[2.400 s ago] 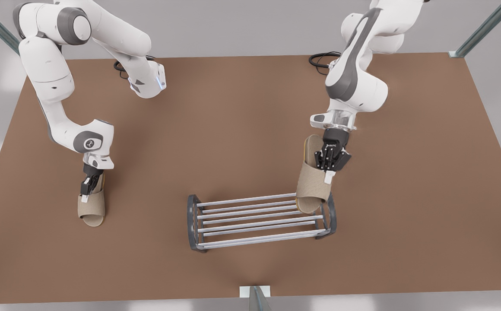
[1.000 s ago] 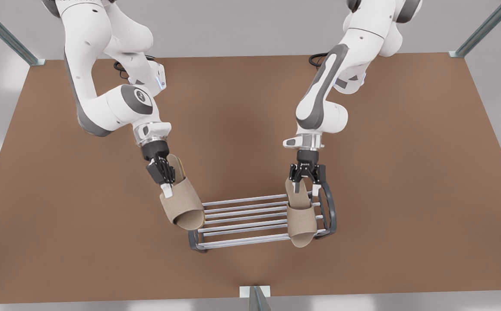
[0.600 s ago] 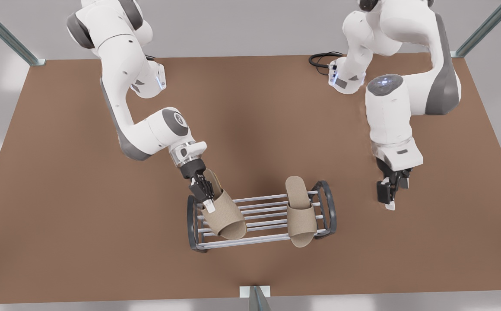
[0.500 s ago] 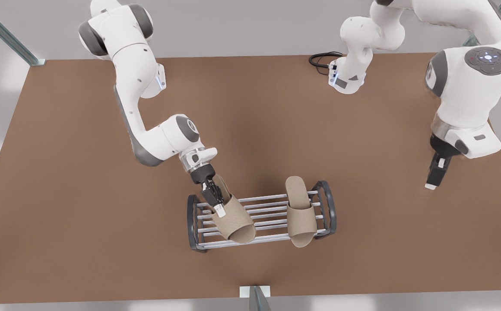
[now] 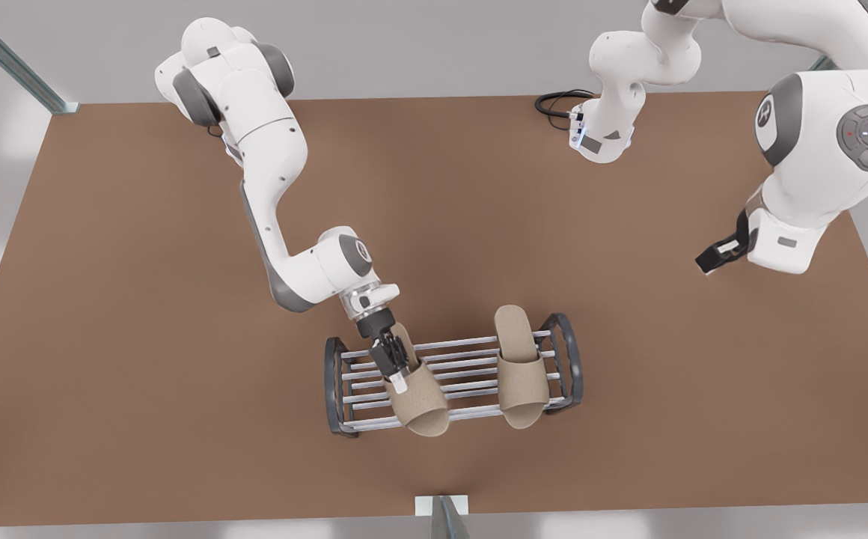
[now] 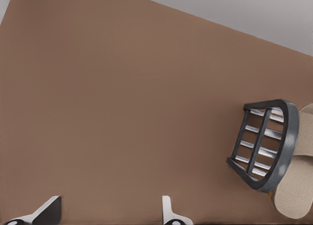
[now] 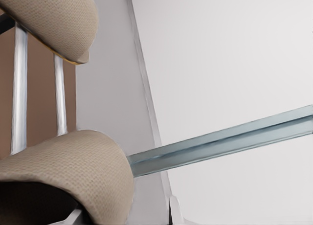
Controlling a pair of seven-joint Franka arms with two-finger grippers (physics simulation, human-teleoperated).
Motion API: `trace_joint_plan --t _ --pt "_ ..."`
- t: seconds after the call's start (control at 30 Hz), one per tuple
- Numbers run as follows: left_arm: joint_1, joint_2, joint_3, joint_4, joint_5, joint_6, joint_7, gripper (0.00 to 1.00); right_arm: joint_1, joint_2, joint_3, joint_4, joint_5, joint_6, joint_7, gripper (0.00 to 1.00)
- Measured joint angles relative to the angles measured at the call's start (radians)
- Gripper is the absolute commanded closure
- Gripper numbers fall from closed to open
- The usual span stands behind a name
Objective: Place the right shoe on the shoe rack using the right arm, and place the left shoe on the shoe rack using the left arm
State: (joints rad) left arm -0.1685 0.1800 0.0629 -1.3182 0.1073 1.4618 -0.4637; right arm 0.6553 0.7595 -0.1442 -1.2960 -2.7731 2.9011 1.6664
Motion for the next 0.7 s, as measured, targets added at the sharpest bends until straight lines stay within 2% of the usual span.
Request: trace_joint_plan --t 0.43,0.57,0.7 --pt "0.0 -0.001 -0.002 0.0 -0.001 -0.034 0.243 0.0 -0.001 -0.082 0.001 -0.103 0.006 0.013 0.02 0.06" --pt "-0.001 -0.008 -0.006 0.0 -0.001 -0.037 0.289 0.0 -0.004 -0.146 0.0 -0.175 0.003 0.018 0.024 0.06" --pt "-0.002 -0.018 -0.008 -0.003 -0.001 -0.041 0.324 0.0 0.009 -0.275 0.002 -0.278 0.009 0.023 0.028 0.07"
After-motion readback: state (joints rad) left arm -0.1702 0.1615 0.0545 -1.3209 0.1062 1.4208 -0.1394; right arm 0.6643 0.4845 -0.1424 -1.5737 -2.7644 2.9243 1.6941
